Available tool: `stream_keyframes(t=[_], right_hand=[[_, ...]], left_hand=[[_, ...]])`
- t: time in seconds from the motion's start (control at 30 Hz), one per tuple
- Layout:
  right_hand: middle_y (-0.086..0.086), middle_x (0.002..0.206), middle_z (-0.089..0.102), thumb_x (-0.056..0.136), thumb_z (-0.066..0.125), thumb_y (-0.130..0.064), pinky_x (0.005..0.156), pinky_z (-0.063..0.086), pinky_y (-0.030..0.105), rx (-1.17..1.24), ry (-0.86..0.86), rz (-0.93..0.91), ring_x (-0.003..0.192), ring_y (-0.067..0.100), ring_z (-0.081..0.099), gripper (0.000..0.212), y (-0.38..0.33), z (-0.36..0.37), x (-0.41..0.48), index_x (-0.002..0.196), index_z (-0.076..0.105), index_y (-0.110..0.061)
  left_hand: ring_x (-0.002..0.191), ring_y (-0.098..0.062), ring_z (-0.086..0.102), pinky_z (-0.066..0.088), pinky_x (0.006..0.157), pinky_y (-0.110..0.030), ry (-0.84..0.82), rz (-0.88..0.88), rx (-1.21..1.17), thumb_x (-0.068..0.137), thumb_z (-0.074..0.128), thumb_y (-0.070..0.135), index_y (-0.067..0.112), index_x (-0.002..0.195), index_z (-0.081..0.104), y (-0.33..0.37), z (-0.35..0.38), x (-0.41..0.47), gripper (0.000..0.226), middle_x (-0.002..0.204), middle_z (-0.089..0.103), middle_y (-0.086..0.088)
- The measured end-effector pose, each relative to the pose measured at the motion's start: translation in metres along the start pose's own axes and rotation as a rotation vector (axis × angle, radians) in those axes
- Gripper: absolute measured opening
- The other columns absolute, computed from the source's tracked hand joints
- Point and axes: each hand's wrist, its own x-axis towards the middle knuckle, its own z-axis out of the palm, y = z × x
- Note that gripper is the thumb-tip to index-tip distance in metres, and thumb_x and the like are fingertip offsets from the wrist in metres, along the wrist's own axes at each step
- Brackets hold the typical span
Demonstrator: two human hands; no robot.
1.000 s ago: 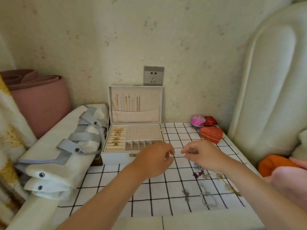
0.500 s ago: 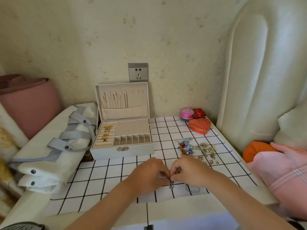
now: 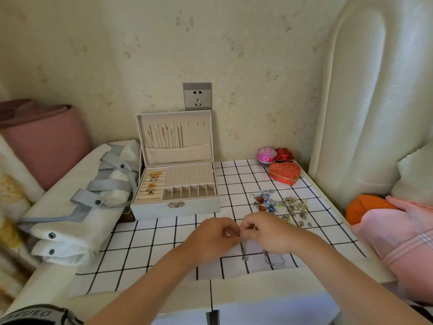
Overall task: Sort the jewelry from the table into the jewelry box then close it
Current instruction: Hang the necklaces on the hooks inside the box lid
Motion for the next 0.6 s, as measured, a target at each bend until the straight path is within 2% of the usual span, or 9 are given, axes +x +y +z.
stream_keyframes(t=[0.07,0.1,0.17,0.27,0.33,0.43,0.6], right_hand=[[-0.010,0.086,0.068,0.099,0.058,-0.026,0.077,0.051,0.033,0.149,0.071,-0.005,0.082,0.012,0.064,0.015,-0.001,-0.003,0.001,0.087,0.067,-0.027],[-0.014,0.077,0.066,0.099,0.058,-0.025,0.070,0.050,0.028,0.215,0.099,-0.004,0.071,0.006,0.061,0.017,-0.003,-0.005,0.000,0.085,0.066,-0.027],[-0.011,0.064,0.059,0.101,0.055,-0.021,0.059,0.042,0.023,0.330,0.124,0.007,0.055,0.004,0.053,0.019,-0.007,-0.008,-0.001,0.084,0.064,-0.023],[-0.005,0.065,0.061,0.103,0.052,-0.017,0.055,0.044,0.023,0.467,0.126,0.038,0.054,0.004,0.055,0.019,-0.009,-0.009,-0.002,0.088,0.064,-0.017],[-0.002,0.079,0.068,0.103,0.050,-0.015,0.065,0.053,0.028,0.598,0.129,0.045,0.071,0.007,0.064,0.018,-0.010,-0.006,0.000,0.092,0.064,-0.013],[0.006,0.096,0.074,0.105,0.048,-0.014,0.083,0.056,0.035,0.797,0.131,0.043,0.087,0.016,0.071,0.017,-0.011,-0.003,0.003,0.097,0.062,-0.010],[0.011,0.094,0.076,0.104,0.047,-0.012,0.091,0.057,0.042,0.893,0.187,0.052,0.086,0.021,0.073,0.017,-0.015,0.001,0.007,0.095,0.061,-0.007]], left_hand=[[0.083,-0.002,0.064,0.052,0.081,-0.023,0.018,-0.082,-0.188,0.086,0.070,0.029,0.030,0.098,0.070,0.005,0.000,0.003,0.011,0.091,0.072,0.011],[0.083,-0.006,0.067,0.053,0.081,-0.024,0.027,-0.115,-0.267,0.085,0.072,0.026,0.027,0.097,0.071,0.007,-0.001,0.003,0.011,0.090,0.074,0.007],[0.076,-0.009,0.067,0.052,0.073,-0.022,0.043,-0.137,-0.380,0.086,0.072,0.019,0.020,0.092,0.074,0.011,-0.004,0.004,0.007,0.087,0.076,0.002],[0.066,-0.006,0.064,0.047,0.061,-0.016,0.071,-0.147,-0.465,0.088,0.070,0.016,0.015,0.089,0.074,0.014,-0.009,0.003,0.004,0.083,0.076,-0.001],[0.064,-0.003,0.064,0.046,0.056,-0.012,0.116,-0.163,-0.465,0.089,0.070,0.016,0.012,0.089,0.075,0.015,-0.011,0.003,0.006,0.083,0.076,-0.002],[0.065,-0.006,0.067,0.045,0.055,-0.011,0.197,-0.150,-0.393,0.087,0.072,0.020,0.013,0.086,0.076,0.015,-0.016,0.004,0.007,0.081,0.076,0.002],[0.072,-0.010,0.069,0.053,0.066,-0.020,0.239,-0.116,-0.212,0.086,0.072,0.028,0.023,0.078,0.076,0.013,-0.023,0.006,0.011,0.076,0.074,0.007]])
